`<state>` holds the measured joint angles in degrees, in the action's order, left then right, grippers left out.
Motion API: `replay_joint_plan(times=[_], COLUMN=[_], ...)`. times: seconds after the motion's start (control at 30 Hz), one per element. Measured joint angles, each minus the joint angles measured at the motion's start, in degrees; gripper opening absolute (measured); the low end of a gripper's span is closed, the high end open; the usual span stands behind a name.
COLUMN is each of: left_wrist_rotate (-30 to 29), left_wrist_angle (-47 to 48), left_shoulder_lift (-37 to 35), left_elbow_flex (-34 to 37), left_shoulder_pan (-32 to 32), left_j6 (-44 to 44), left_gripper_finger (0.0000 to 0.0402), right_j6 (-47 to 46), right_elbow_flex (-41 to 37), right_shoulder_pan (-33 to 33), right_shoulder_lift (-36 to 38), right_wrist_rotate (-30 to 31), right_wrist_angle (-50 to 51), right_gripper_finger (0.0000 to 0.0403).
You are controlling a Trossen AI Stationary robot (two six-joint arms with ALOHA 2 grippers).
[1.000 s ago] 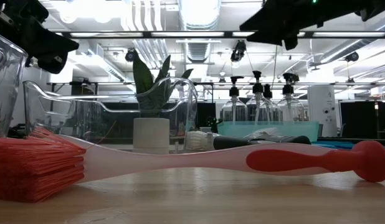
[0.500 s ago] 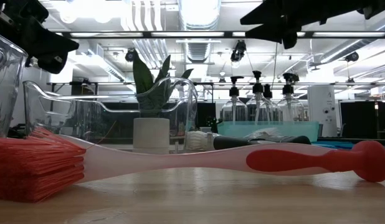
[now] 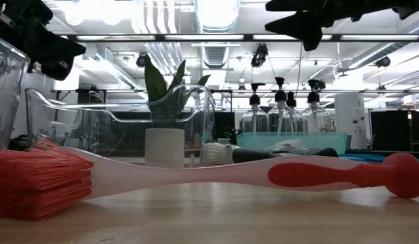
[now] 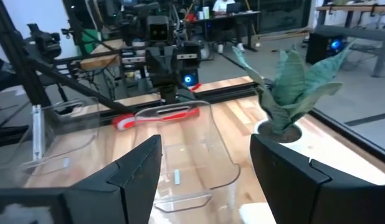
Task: Pick & Place Kitchen Sink Supplies
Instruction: Put the black dish brush into the top transparent bin
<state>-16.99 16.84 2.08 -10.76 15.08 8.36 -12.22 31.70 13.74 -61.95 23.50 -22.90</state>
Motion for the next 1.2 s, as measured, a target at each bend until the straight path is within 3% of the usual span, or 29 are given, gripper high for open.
replay_joint_plan(times=[0.5,0.77,0.93,1.2], left_wrist_rotate=[0.0,0.0,0.0,0.0], left_wrist_angle=[0.0,0.0,0.0,0.0], left_shoulder_lift=[0.0,0.0,0.0,0.0], left_elbow_flex=[0.0,0.0,0.0,0.0], left_shoulder_pan=[0.0,0.0,0.0,0.0], left_j6=[0.0,0.0,0.0,0.0], left_gripper_finger=[0.0,0.0,0.0,0.0], right_j6=[-15.3,-36.4,-43.0,-51.5], right_elbow_flex=[0.1,8.2,15.9,24.8], right_shoulder_pan=[5.2,5.1,3.9,2.0], right_shoulder_lift=[-2.8,-9.3,-14.3,-24.2], right_wrist_rotate=[-1.7,-1.2,-0.8,-1.3], right_wrist_angle=[7.0,28.4,45.0,57.9], right_gripper_finger=[0.0231,0.023,0.023,0.0231])
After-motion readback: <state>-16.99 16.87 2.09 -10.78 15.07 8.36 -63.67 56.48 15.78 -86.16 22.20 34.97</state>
